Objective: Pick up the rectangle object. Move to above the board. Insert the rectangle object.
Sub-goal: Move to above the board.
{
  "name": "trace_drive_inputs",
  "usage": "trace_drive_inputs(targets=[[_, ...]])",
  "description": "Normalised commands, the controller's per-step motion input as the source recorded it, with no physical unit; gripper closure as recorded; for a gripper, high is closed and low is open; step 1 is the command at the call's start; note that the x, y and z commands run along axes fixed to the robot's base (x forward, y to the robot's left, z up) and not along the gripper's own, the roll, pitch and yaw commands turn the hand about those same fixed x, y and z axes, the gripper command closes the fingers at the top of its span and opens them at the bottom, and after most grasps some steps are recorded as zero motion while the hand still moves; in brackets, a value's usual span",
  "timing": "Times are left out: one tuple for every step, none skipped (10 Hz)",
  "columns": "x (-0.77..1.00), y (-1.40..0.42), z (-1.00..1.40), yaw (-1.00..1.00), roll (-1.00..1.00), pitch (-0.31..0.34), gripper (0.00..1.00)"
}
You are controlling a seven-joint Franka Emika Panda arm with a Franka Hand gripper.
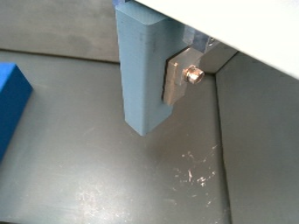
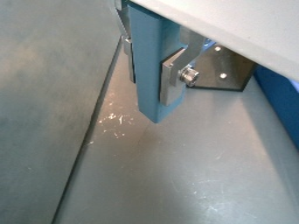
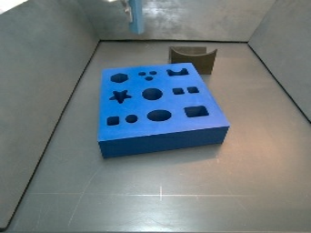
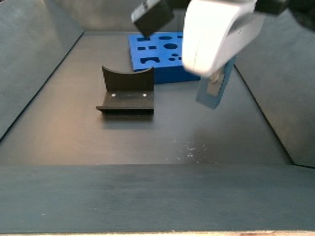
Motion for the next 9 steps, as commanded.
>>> trace_drive_inputs(targets=[[-0.12, -0.09, 1.00, 0.05, 0.28, 0.123, 1.00], [-0.12, -0.09, 1.00, 0.05, 0.29, 0.107, 1.00], [-0.11, -0.08, 1.00, 0.05, 0.30, 0.097, 1.00], [-0.11, -0.08, 1.00, 0.05, 0.28, 0.084, 1.00], [-0.11, -0.08, 1.00, 0.05, 0.26, 0.075, 1.00], [-0.10, -0.08, 1.00, 0.05, 0.24, 0.073, 1.00], [-0.10, -0.07, 1.00, 0.04, 0.23, 0.076, 1.00], [-0.09, -0.07, 1.00, 0.05, 0.24, 0.088, 1.00], [-0.08, -0.07, 1.00, 0.05, 0.24, 0.101, 1.00]])
